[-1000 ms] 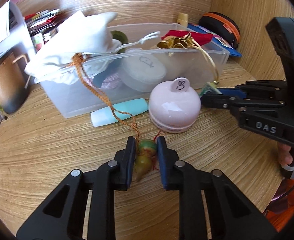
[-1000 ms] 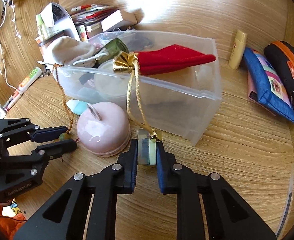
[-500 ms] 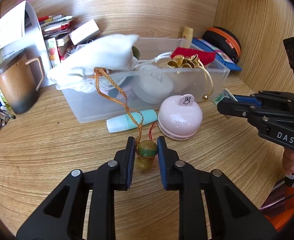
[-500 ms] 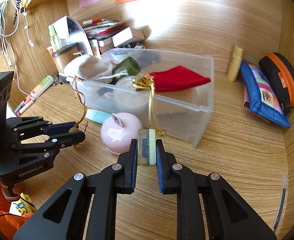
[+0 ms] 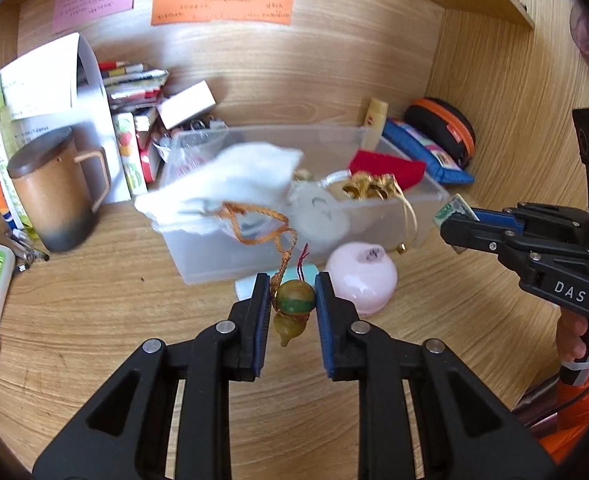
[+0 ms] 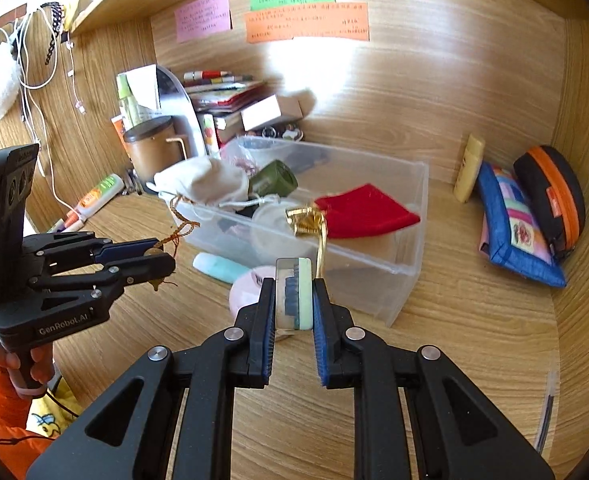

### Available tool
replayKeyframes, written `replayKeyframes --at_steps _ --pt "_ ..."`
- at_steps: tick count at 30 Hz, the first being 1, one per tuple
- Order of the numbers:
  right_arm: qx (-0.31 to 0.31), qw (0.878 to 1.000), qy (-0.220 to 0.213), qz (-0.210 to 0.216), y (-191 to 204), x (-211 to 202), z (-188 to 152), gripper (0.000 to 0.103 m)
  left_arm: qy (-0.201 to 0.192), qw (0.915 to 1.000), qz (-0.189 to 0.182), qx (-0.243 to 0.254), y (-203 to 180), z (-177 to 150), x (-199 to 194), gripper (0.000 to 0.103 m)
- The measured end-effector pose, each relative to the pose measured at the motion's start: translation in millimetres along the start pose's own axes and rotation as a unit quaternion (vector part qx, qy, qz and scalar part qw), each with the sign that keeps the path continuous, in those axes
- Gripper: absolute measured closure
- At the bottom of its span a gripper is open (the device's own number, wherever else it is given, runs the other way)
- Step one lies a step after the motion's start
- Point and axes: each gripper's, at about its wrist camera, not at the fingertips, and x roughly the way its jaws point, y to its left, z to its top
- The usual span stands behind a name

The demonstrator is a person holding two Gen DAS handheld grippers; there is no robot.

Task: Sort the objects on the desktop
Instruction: 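Lift the gourd charm into the bin with the left tool and release it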

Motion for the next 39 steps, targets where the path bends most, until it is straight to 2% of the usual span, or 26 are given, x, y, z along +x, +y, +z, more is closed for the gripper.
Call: replayKeyframes --at_steps 9,25,31,39 --pt "-0.001 1.000 -0.015 0.002 1.1 -2.3 16.7 0.088 -0.020 0.9994 -0.009 -0.025 18.4 23.7 -4.9 0.082" --pt "-0.007 1.000 -0.015 0.009 1.5 16.7 32.7 0.088 -0.016 0.9995 -0.024 -0.008 27.7 61.0 18.3 0.082" --pt "-0.003 1.000 0.000 0.001 -6.0 22.1 25.5 0.088 -0.002 0.9997 -0.024 -0.006 32.7 66.1 32.7 0.082" --pt "0.030 0.997 0.063 -0.018 -27.8 40.7 -11.2 0.088 0.008 0.9997 -0.022 -0.003 34.8 66.8 46.3 0.082"
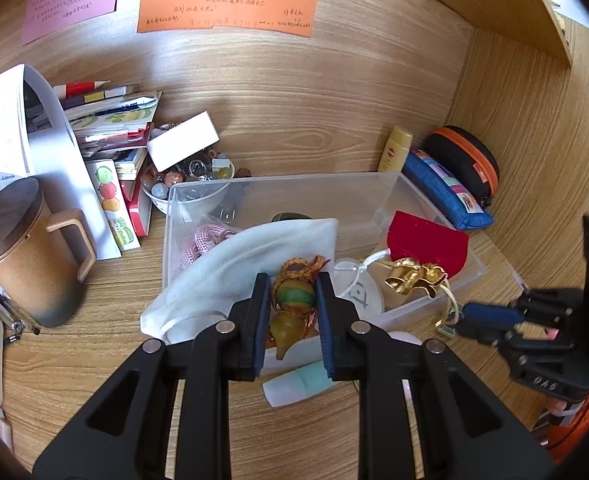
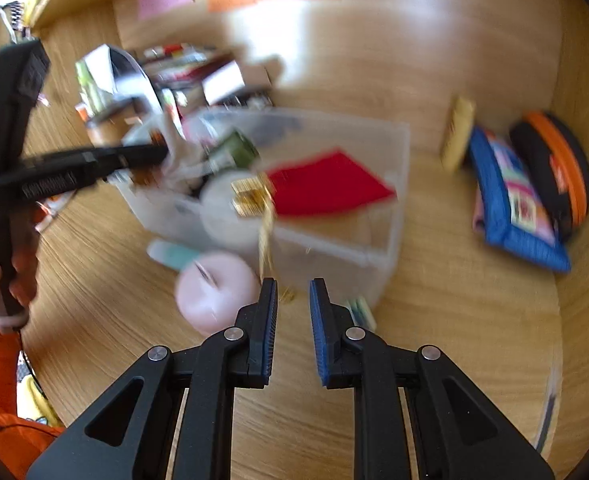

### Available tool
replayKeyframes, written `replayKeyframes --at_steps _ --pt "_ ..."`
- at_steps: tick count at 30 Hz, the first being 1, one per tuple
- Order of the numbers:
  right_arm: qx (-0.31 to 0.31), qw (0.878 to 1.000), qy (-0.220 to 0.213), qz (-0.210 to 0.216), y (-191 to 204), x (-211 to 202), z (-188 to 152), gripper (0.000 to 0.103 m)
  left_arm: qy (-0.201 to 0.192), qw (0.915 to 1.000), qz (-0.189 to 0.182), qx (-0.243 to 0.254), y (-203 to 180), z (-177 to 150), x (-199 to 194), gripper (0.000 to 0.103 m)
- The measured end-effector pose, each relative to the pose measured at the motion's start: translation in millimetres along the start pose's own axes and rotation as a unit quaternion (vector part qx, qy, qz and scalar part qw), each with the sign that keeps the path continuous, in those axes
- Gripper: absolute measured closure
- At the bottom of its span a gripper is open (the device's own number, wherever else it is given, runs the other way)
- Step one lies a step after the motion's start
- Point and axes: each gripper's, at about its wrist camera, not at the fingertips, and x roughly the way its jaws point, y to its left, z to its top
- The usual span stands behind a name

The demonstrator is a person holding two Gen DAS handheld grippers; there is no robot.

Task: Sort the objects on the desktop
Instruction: 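Lift the gourd charm into the bin with the left tool and release it, then lift the square pendant over the bin with the right tool and release it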

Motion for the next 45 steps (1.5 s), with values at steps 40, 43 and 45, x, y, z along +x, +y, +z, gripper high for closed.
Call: replayKeyframes --at_steps 40,43,45 --pt "0.034 0.999 0.003 -0.030 -29.2 -3.3 -16.9 0.081 0.042 0.9989 0.007 0.018 -7.5 -3.5 29.7 0.079" --pt "0.032 0.999 -0.013 -0.033 -29.2 -15.8 -12.3 0.081 0.037 0.9991 0.005 0.021 -8.8 -4.4 24.4 0.076" --pt "0.029 0.999 -0.026 -0.034 -27.4 -24.9 -7.7 0.081 0.033 0.9992 0.003 0.023 -9.5 -5.4 20.1 0.076"
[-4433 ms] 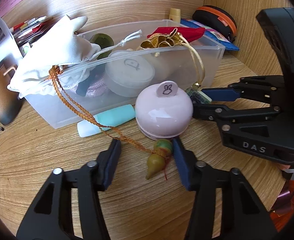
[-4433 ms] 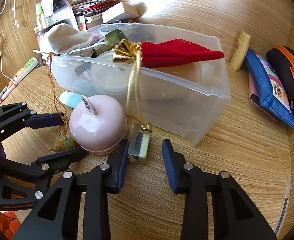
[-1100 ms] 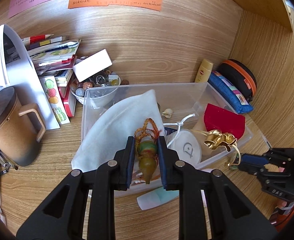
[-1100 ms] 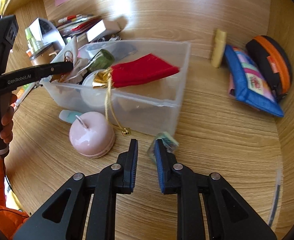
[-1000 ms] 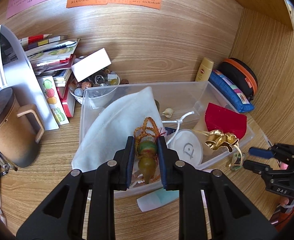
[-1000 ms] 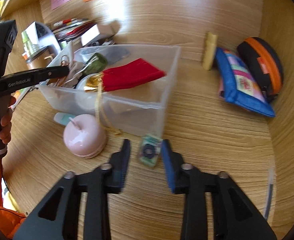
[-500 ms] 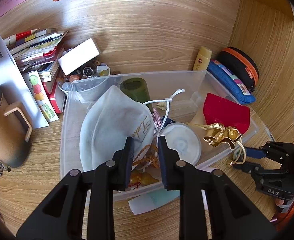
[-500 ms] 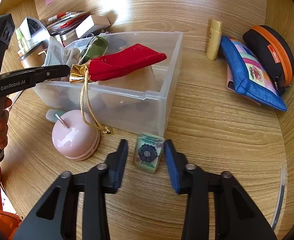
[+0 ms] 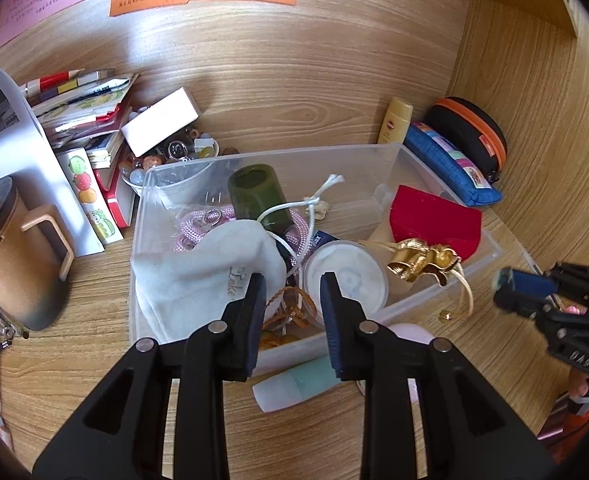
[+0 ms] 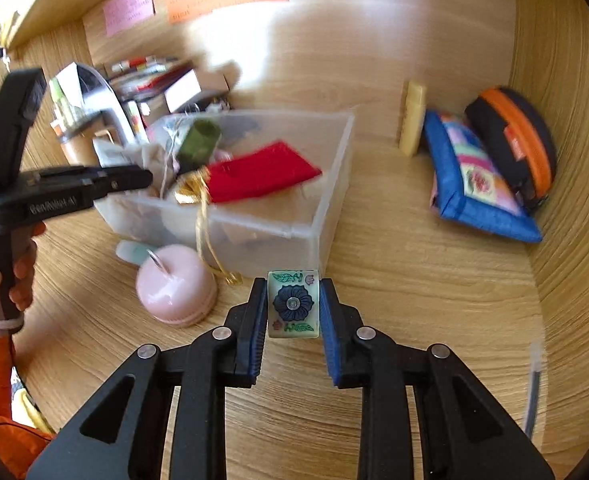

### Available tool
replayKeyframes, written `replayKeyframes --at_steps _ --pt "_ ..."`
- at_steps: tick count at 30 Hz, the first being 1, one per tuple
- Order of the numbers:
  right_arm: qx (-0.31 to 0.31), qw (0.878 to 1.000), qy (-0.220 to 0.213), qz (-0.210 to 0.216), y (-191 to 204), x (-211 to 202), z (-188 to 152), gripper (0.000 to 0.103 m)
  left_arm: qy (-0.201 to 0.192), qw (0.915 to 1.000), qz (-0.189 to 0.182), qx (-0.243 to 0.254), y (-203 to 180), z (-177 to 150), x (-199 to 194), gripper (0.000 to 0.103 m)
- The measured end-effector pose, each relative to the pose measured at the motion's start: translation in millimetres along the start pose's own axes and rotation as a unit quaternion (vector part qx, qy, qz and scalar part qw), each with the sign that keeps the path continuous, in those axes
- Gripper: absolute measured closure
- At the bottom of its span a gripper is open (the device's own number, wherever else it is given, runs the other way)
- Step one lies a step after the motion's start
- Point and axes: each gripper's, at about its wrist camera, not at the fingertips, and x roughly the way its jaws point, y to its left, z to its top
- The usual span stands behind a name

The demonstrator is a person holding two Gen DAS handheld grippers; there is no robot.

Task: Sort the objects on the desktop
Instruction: 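Lift the square pendant over the bin with the right tool and release it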

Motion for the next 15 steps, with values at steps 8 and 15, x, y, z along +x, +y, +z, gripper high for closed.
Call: replayKeyframes --at_steps 8,15 --pt "-0.024 0.999 -0.040 -0.003 22.1 -16.0 25.4 0.081 -0.016 0.9999 -0.005 0.000 1.7 -1.7 -15.0 0.075" --pt "-0.048 0.997 -0.059 0.017 45.3 -10.2 46.3 0.081 -0.031 0.9995 -0.002 0.002 4.7 -3.9 -28.4 0.066"
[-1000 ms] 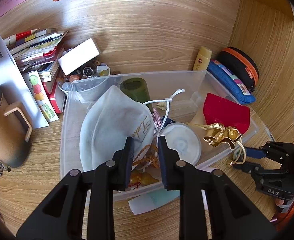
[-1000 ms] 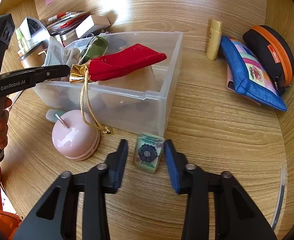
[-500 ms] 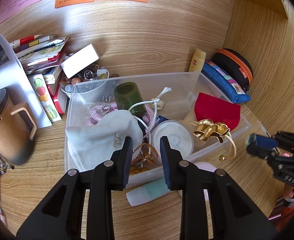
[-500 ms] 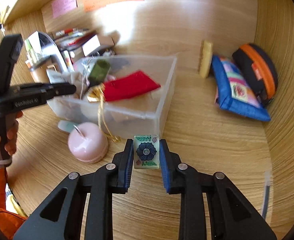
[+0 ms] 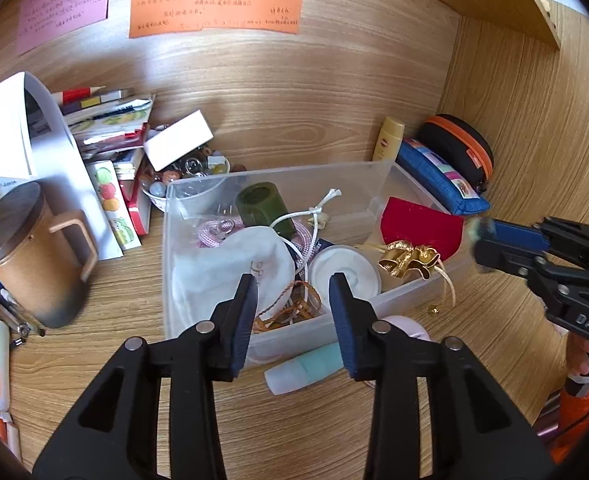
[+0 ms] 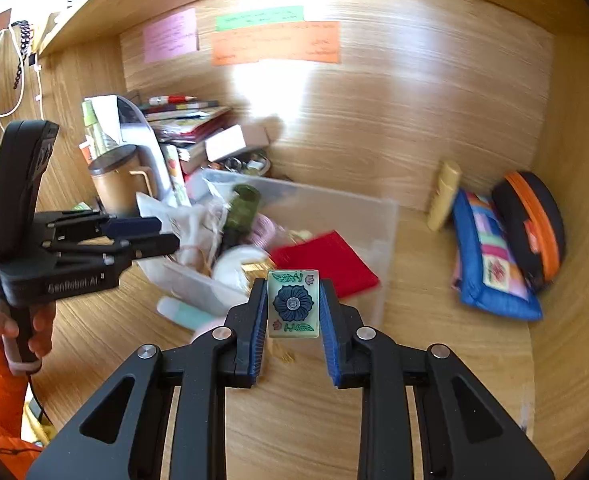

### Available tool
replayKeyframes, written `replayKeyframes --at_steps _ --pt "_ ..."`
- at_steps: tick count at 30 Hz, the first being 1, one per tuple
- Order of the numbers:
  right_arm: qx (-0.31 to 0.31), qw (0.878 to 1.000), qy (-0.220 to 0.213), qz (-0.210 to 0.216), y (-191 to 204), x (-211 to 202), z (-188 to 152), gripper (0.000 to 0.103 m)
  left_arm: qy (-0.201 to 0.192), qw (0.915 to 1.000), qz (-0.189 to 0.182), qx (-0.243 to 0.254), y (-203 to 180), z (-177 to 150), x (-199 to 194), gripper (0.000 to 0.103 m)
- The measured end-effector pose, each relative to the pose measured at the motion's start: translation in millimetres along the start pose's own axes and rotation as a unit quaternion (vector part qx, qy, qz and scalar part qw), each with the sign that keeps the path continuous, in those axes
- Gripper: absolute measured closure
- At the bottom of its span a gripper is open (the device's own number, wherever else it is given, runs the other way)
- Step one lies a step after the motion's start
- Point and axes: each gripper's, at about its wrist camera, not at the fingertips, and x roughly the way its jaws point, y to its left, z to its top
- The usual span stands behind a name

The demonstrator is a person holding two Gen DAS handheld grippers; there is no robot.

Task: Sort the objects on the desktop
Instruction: 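Lift the square pendant over the bin with the right tool and release it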

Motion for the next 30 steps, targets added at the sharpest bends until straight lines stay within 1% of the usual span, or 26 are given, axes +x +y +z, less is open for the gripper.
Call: replayKeyframes --at_steps 5,10,14,15,16,21,22,30 --pt "-0.010 1.000 0.007 0.014 11.5 27.9 16.6 0.081 -0.004 1.0000 0.005 0.002 4.1 -1.7 -7.3 0.065" --pt "-0.018 0.999 0.022 0.032 23.5 54.4 26.8 0.081 -0.009 0.9999 0.014 0.000 9.7 -7.6 -15.1 0.057" --pt "-0.028 0.998 0.039 0.041 33.6 71.3 28.2 0.081 -0.007 0.9998 0.017 -0.003 13.4 -13.4 -18.3 0.056" --pt "-0.028 0.998 0.043 0.042 35.7 75.1 28.3 0.081 -0.006 0.9998 0.019 -0.004 14.3 -15.2 -18.3 0.055" --pt "-0.029 0.998 0.046 0.044 36.8 77.5 28.2 0.081 -0.005 0.9998 0.021 -0.005 15.6 -16.6 -18.1 0.052" --pt "-0.034 0.997 0.058 0.046 42.5 84.6 27.0 0.081 -0.006 0.9997 0.017 -0.014 20.8 -21.7 -19.1 0.050" --pt "-0.034 0.997 0.060 0.046 43.4 85.2 26.8 0.081 -0.007 0.9997 0.016 -0.014 21.0 -22.4 -19.5 0.049" --pt "-0.033 0.997 0.064 0.038 47.2 79.6 25.0 0.081 -0.011 0.9998 0.011 -0.010 18.7 -28.0 -22.6 0.043"
